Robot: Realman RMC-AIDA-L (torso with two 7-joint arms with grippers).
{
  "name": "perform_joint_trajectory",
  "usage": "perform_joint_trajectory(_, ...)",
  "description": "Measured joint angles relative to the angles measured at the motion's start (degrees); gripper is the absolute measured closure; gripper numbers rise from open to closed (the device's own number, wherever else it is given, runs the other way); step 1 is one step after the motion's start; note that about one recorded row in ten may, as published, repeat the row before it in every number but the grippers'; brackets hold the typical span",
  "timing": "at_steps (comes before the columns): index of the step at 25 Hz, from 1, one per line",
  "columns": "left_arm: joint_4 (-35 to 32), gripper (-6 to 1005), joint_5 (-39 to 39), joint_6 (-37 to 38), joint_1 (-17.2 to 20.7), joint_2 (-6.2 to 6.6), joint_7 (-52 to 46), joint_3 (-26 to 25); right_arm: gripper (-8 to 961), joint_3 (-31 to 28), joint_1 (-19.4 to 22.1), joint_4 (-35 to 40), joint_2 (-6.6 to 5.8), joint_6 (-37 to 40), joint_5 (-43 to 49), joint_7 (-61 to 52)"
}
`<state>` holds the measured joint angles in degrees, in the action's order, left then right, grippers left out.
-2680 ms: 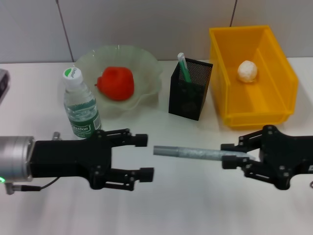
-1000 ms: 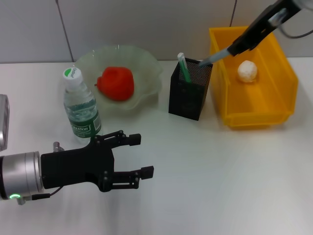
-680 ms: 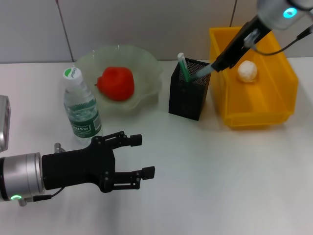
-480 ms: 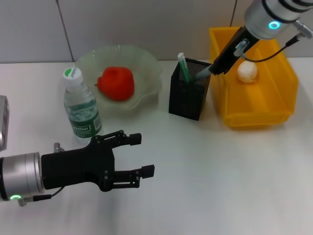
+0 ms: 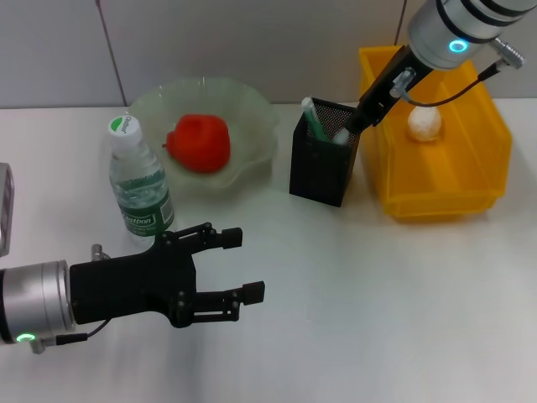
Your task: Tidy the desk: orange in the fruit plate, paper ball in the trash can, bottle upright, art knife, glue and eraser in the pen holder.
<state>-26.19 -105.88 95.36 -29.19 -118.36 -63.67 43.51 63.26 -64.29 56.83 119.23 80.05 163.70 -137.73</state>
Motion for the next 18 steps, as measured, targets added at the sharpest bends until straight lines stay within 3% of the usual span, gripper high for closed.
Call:
perform_joint_trajectory(5,0.0,136,0.1,-0.1,-0.1,0.07,-0.6,0.0,498,0.0,2.9,4.0,0.03,-1.6,-2.7,0.0)
perform_joint_trajectory(7,0.0,135,0.2,-0.1,-0.2,0.1,-0.8,0.0,430,0.1,6.4,9.2,0.09,-2.3,-7.2,1.1)
perform_joint_trajectory(8,-0.2,135,0.2,-0.1,-0.2,0.13,-1.2,0.0,396,0.2,10.8,15.1,0.09,-3.0,-14.8,3.4)
perform_joint_trajectory(9,-0.2,135,0.2,-0.1,-0.2,0.13,-1.2,0.0,396,0.2,10.8,15.1,0.09,-3.0,-14.8,3.4)
perform_joint_trajectory(10,-0.3,135,0.2,-0.1,-0.2,0.17,-1.3,0.0,396,-0.1,16.0,19.9,-0.04,-3.6,-24.2,6.7)
perform_joint_trajectory(11,-0.4,135,0.2,-0.1,-0.1,0.17,-1.5,0.0,396,-0.1,16.0,19.9,-0.04,-3.6,-24.2,6.7)
perform_joint_trajectory(14,-0.5,135,0.2,0.0,-0.1,0.32,-1.8,0.0,396,-0.6,23.6,23.6,-0.18,-3.8,-38.6,13.7)
perform_joint_trajectory(17,-0.6,135,0.2,0.0,-0.1,0.6,-2.1,0.0,396,-0.7,30.3,23.3,-0.28,-1.8,-51.1,22.7)
perform_joint_trajectory(18,-0.6,136,0.3,0.1,-0.1,0.86,-2.4,0.0,396,-0.7,34.9,20.6,-0.27,1.7,-60.1,31.5)
